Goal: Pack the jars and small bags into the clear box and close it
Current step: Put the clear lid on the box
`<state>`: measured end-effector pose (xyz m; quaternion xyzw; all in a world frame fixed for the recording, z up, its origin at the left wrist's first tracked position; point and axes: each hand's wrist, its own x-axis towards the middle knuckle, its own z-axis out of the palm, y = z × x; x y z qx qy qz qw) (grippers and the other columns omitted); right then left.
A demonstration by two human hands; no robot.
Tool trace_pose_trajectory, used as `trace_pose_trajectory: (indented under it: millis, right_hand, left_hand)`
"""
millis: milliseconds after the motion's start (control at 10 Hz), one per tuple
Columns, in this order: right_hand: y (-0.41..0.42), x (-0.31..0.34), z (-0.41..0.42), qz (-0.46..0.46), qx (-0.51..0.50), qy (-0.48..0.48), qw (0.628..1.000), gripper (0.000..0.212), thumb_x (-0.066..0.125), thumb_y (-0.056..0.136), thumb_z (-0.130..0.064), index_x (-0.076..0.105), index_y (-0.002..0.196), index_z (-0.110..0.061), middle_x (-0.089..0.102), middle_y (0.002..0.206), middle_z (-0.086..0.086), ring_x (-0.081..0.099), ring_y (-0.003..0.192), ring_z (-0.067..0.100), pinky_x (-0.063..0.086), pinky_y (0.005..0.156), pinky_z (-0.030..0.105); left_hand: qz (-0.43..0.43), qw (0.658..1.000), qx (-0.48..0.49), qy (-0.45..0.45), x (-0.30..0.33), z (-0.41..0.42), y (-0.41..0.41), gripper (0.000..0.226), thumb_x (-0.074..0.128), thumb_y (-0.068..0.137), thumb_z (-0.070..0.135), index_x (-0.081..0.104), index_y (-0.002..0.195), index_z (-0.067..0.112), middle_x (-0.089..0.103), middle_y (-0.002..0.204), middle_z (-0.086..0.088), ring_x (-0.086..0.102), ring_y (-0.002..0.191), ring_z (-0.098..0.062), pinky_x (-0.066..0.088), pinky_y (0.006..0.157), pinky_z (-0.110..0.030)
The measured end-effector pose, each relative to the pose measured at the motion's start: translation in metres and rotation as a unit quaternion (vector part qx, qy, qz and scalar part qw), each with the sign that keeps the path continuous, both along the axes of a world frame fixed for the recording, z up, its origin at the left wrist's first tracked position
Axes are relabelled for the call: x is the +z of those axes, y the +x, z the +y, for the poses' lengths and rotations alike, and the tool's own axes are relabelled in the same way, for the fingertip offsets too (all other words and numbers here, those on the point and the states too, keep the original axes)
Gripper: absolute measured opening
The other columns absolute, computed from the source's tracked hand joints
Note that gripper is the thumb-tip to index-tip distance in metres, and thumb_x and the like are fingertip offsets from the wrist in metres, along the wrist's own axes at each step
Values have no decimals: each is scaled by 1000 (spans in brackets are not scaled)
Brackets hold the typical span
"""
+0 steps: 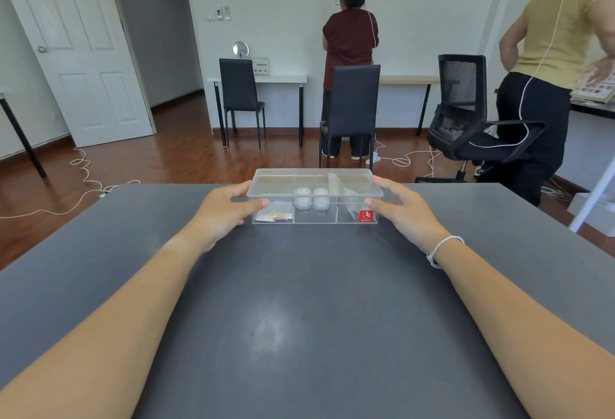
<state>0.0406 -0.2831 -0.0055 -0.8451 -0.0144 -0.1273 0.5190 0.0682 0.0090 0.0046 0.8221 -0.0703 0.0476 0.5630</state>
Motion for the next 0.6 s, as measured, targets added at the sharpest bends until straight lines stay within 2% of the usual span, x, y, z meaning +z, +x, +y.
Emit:
trace_pose_trajectory:
  millis: [100, 200, 300, 400, 500, 600]
  right_hand:
    - [0, -1, 0, -2, 5, 5, 1000, 53, 61, 84, -29, 41, 133, -33, 44, 137, -8, 48, 98, 9, 40, 77, 15]
    - [-1, -2, 1, -12, 9, -3, 1000, 59, 64, 83, -27, 36, 135, -37, 45, 126, -15, 55, 90, 10, 44, 60, 11]
    - [-3, -3, 2, -26, -2, -18, 999, 64, 65, 81, -28, 33, 136, -38, 46, 119, -16, 58, 84, 14, 45, 55, 13]
    - [-7, -3, 4, -35, -6, -18, 999, 63, 65, 81, -28, 34, 135, -37, 48, 120, -13, 59, 84, 14, 42, 58, 13]
    - [-12, -5, 3, -39, -11, -25, 999, 65, 65, 81, -28, 33, 137, -35, 47, 125, -10, 58, 84, 11, 41, 62, 11]
    - [-20, -4, 5, -38, -21, -43, 998, 67, 65, 81, -30, 30, 138, -34, 46, 132, -7, 57, 90, 13, 43, 71, 18]
  left_hand:
    - [-8, 1000, -1, 3, -1, 0, 0, 50, 67, 81, 27, 51, 128, 28, 47, 119, 20, 47, 107, -10, 42, 63, -18]
    - [-15, 1000, -4, 12, -4, 0, -1, 50, 66, 81, 25, 50, 129, 30, 49, 116, 23, 49, 103, -8, 41, 63, -17]
    - [-18, 1000, -8, 22, -7, 2, -3, 49, 66, 82, 24, 51, 128, 33, 54, 103, 24, 51, 100, -8, 46, 78, -20]
    - [-28, 999, -13, 40, -10, 3, -7, 45, 66, 81, 25, 53, 124, 38, 58, 107, 16, 50, 104, -10, 37, 91, -25]
    - [-35, 998, -12, 54, -11, 4, -12, 45, 66, 81, 27, 54, 123, 39, 58, 115, 11, 49, 106, -10, 32, 89, -24]
    - [-47, 995, -4, 84, -10, 2, -20, 45, 65, 81, 29, 53, 123, 39, 58, 116, 7, 53, 105, -15, 34, 86, -25]
